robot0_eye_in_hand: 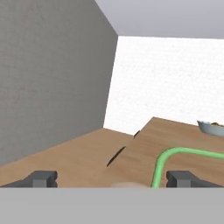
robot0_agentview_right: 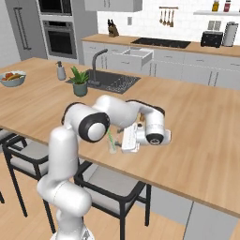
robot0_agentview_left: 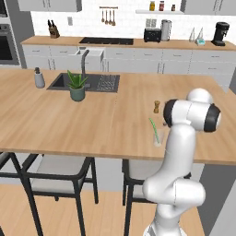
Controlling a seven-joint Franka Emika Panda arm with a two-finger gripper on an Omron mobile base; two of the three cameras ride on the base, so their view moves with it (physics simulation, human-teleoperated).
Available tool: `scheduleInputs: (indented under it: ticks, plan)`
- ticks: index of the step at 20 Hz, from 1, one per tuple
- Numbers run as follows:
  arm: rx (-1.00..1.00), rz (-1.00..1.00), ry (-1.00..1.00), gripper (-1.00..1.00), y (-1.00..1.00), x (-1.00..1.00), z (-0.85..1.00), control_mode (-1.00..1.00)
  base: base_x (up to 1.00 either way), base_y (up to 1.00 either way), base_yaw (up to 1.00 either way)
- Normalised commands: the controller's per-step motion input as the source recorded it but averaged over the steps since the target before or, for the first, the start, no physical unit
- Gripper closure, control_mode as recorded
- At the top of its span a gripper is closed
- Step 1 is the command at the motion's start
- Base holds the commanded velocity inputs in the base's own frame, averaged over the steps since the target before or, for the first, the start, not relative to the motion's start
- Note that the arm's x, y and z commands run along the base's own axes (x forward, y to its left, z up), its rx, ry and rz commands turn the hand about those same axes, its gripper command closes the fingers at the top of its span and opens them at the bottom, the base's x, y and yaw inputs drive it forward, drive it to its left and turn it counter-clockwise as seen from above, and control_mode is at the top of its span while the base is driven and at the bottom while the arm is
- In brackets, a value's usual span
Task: Take a straw from the drawer in front and place it inside the glass cup on the dining counter.
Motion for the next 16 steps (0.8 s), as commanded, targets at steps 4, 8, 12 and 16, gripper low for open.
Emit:
scheduleInputs:
  ticks: [4,8,12,16]
  plan:
    - [0.0,-0.02,-0.12,-1.0,0.0,-0.48,0.47,-1.0,0.0,0.0,0.0]
    - [0.0,-0.02,-0.09,-1.0,0.04,-0.45,0.41,-1.0,0.0,0.0,0.0]
    - [0.0,-0.04,0.03,-1.0,0.01,-0.05,0.02,-1.0,0.0,0.0,0.0]
    - [0.0,-0.02,0.0,-1.0,0.0,0.0,0.0,-1.0,0.0,0.0,0.0]
